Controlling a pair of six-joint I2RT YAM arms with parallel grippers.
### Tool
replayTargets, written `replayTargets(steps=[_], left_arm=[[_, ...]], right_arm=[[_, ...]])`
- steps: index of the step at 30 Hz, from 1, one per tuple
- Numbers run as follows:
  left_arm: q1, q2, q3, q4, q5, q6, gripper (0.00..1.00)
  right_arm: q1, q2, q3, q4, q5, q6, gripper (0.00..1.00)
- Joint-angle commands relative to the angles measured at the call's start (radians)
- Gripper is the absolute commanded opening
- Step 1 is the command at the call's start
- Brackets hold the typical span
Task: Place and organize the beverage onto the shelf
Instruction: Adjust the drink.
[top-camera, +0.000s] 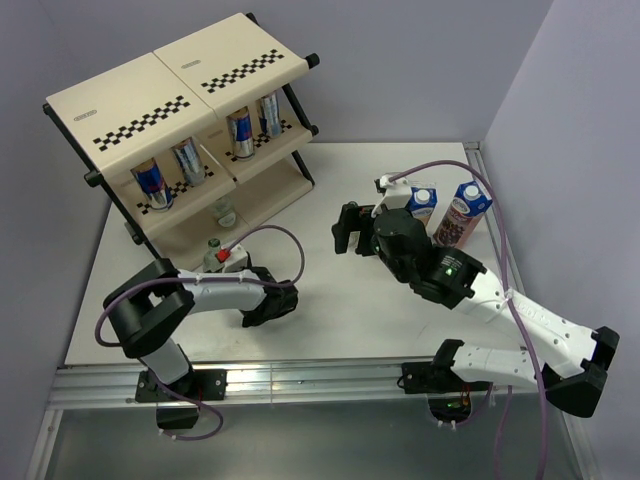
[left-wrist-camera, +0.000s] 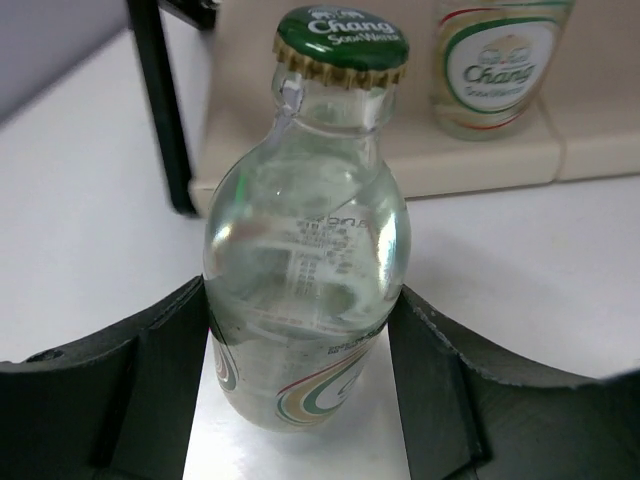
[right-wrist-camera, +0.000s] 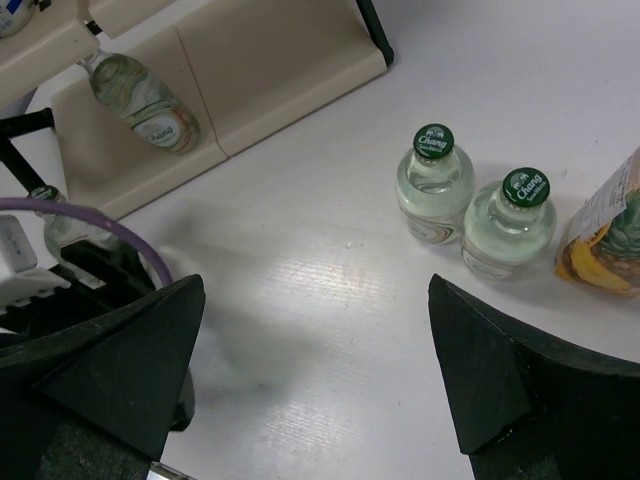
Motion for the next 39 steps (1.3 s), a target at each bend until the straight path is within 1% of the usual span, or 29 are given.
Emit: replayTargets(steps=[1,3,6,10,11,13,17,21,28,30,31,33,34,35,38,39], left_arm=[[-0.016,-0.062,0.028,-0.363,-0.324,-0.775,0.00],[-0.016,-0.068,0.053,-0.365,-0.324,-0.723,0.00],[-0.020,-0.102,0.031,-0.363,-0.325,-0.732,0.00],[0.023,-0.104,-0.002,-0.365,-0.328,-0.781,0.00],[0.030,-0.105,-0.013,-0.365,-0.328,-0.821,0.00],[0.047,-0.108,-0.025,-0.365,-0.328,-0.855,0.01],[0.067,-0.081,0.016,-0.365,-0.328,-0.881,0.01],[0.115,-0.076,0.044,-0.365,-0.328,-0.919,0.01],[0.165,-0.036,0.123,-0.363,-0.328,-0.941,0.01],[0.158,-0.032,0.172,-0.363,-0.328,-0.892,0.01],[0.139,-0.035,0.194,-0.365,-0.328,-0.825,0.01],[0.110,-0.053,0.238,-0.363,-0.328,-0.774,0.01],[0.058,-0.081,0.257,-0.363,-0.328,-0.728,0.01],[0.058,-0.099,0.260,-0.363,-0.328,-0.709,0.01],[-0.025,-0.186,0.281,-0.360,-0.325,-0.622,0.01],[-0.072,-0.200,0.297,-0.358,-0.324,-0.579,0.01]], right_arm=[[-0.016,-0.011,-0.014,0.059,-0.027,-0.023,1.00],[-0.024,0.013,-0.005,0.051,-0.047,-0.031,1.00],[-0.024,0.038,0.003,0.062,-0.052,-0.031,1.00],[-0.024,0.048,0.000,0.073,-0.072,-0.031,1.00],[-0.024,0.052,0.001,0.070,-0.067,-0.034,1.00],[-0.024,0.055,0.003,0.066,-0.058,-0.042,1.00],[-0.024,0.062,0.018,0.050,-0.041,-0.056,1.00],[-0.023,0.068,0.029,0.034,-0.023,-0.066,1.00],[-0.024,0.104,0.044,0.030,-0.018,-0.079,1.00],[-0.026,0.116,0.052,0.027,-0.009,-0.082,1.00],[-0.026,0.118,0.053,0.027,-0.006,-0.079,1.00],[-0.026,0.107,0.053,0.042,-0.006,-0.082,1.00],[-0.027,0.101,0.058,0.040,-0.002,-0.079,1.00],[-0.030,0.099,0.064,0.040,0.005,-0.074,1.00],[-0.042,0.078,0.075,0.014,0.073,-0.050,1.00],[-0.046,0.067,0.073,0.014,0.087,-0.037,1.00]])
